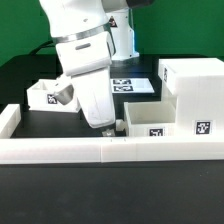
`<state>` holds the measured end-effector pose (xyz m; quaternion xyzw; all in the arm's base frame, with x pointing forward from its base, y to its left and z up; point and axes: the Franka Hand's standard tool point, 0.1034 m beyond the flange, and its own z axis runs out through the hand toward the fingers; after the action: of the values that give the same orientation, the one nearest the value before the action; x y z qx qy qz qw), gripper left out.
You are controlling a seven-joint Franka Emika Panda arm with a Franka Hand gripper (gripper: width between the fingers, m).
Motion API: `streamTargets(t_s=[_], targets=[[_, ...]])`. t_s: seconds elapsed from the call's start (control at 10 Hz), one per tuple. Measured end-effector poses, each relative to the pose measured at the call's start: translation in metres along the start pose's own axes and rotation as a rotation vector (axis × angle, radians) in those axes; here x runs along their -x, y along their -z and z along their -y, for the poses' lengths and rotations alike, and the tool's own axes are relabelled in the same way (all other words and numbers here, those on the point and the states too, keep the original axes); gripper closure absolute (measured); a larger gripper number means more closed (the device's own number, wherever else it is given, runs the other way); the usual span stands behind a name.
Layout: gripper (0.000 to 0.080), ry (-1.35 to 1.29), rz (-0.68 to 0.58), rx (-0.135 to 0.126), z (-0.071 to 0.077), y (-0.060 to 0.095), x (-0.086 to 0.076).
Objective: Assemble drawer
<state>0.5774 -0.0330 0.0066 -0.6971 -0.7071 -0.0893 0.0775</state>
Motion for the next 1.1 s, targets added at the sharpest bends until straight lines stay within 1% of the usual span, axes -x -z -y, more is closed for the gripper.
streamTargets(t_s=[0.1, 0.5, 0.6, 0.9, 1.1], targets=[[0.015, -0.004, 0.0, 0.0, 0.0, -0.001, -0.004], [0.015, 0.006, 0.0, -0.002, 0.001, -0.002, -0.001], [0.015, 0.023, -0.003, -0.004, 0.001, -0.003, -0.002], [0.015, 0.058, -0.014, 0.006, -0.009, -0.001, -0.024], [0.015, 0.078, -0.025, 0.003, -0.012, -0.006, -0.04]])
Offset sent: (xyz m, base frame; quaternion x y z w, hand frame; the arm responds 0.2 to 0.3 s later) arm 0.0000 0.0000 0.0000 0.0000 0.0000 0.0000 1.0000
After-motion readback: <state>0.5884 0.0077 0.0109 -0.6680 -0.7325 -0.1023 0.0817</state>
